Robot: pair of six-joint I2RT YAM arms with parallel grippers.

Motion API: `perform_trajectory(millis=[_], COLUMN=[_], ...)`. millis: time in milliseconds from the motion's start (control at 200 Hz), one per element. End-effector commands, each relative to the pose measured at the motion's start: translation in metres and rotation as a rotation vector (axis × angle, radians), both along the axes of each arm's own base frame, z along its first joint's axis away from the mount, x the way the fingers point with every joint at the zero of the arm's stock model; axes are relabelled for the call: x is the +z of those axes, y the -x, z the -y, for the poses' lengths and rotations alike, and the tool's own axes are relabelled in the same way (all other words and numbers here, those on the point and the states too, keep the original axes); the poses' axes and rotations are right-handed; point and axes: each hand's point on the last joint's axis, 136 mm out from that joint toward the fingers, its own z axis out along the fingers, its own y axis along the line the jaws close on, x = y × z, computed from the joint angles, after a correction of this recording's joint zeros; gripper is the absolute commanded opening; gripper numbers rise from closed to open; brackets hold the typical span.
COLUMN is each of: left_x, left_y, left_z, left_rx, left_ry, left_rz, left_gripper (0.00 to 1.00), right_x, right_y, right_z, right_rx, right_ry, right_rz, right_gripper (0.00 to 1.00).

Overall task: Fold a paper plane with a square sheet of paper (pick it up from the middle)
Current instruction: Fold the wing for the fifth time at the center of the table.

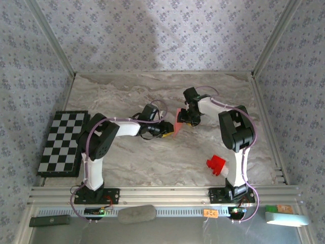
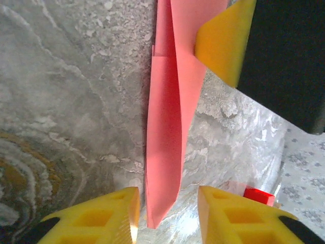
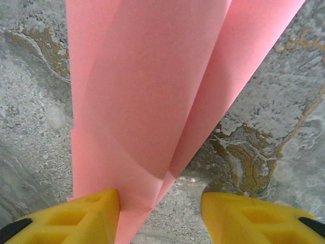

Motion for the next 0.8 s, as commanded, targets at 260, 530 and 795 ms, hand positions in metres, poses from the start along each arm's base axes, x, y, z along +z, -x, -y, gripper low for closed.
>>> perform_trajectory(millis=[260,530,795], left_x=[0.008,-0.002,0.01], left_y=[-0.005,-0.008,-0.01], left_z=[0.016,0.015,0.013], left_rx=[-0.096,-0.108,-0.092], left_ry=[-0.095,-0.139,-0.124], left_rz=[0.122,0.131,0.168], left_gripper=[0.35,0.34,0.29], right_x=[-0.055,-0.056,-0.055], right_y=[0.015,0.015,0.015], right_z=[0.013,0.012,0.012], right_rx=[-0.036,-0.045,-0.053], right_ry=[0.073,0.058,0.051], right_rz=[-0.111,-0.126,-0.133], right_gripper=[0.52,0.5,0.49])
